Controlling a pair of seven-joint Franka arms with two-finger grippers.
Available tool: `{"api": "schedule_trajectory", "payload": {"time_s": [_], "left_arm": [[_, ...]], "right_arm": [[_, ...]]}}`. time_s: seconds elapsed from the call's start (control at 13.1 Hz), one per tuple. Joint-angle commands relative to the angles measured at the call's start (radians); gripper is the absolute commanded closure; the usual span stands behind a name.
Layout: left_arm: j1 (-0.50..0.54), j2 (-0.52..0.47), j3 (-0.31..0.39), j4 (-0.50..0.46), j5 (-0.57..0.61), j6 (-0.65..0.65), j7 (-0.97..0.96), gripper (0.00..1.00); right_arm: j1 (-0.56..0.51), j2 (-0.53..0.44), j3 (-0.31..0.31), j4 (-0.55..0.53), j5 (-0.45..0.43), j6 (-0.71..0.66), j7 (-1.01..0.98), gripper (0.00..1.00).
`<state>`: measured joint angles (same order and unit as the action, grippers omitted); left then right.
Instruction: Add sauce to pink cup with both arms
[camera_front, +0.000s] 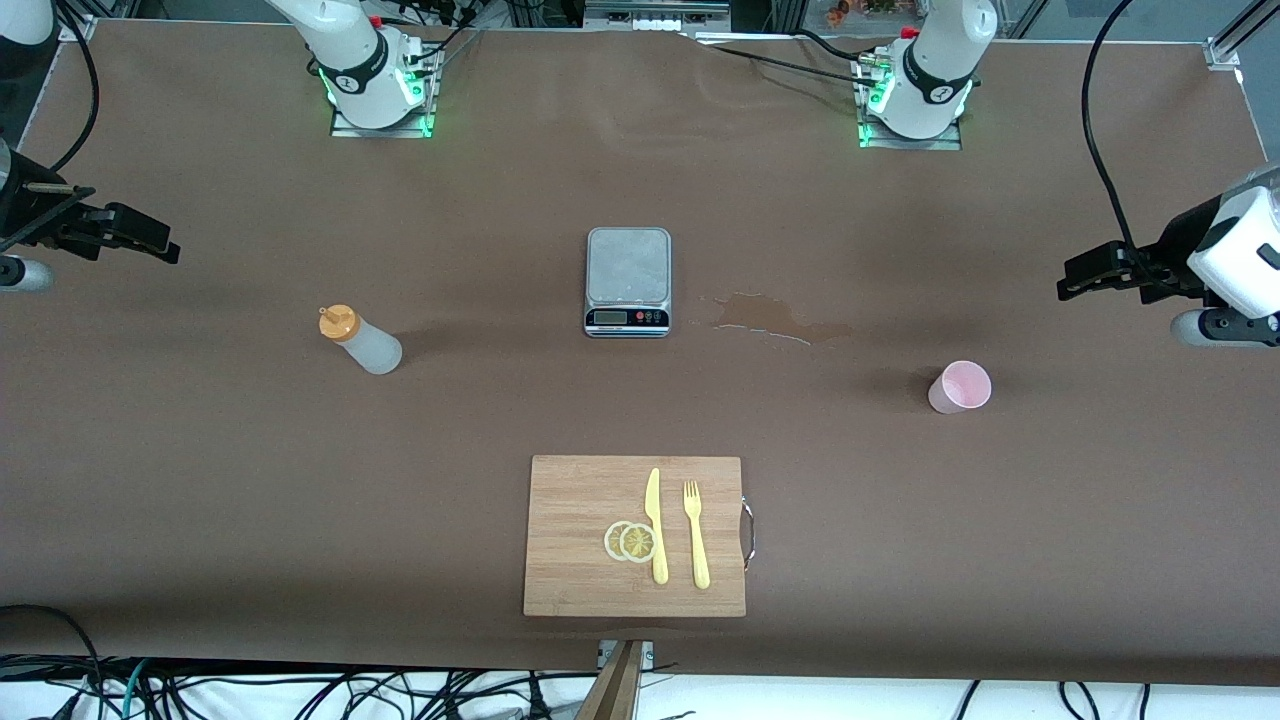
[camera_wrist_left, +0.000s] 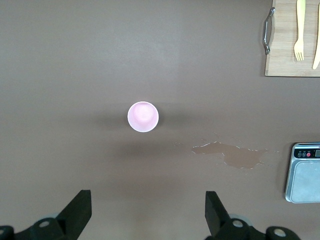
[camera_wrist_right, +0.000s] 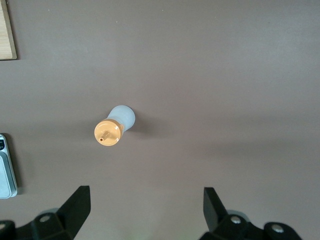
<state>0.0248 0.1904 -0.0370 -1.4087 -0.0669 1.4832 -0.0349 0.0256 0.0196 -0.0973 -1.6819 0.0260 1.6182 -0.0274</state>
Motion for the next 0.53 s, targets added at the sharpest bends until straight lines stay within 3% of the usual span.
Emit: {"api": "schedule_trajectory", "payload": {"time_s": [0.0, 0.46], "left_arm": [[-0.003, 0.006, 0.002, 0.01, 0.015, -0.011, 0.018, 0.0], [0.0, 0.009, 0.002, 0.01, 0.006, -0.009, 0.018, 0.0]], "right_arm": [[-0.006, -0.004, 0.002, 0.004, 0.0, -0.011, -0.014, 0.0], [-0.004, -0.004, 0.004, 0.008, 0.0, -0.009, -0.014, 0.0]]}}
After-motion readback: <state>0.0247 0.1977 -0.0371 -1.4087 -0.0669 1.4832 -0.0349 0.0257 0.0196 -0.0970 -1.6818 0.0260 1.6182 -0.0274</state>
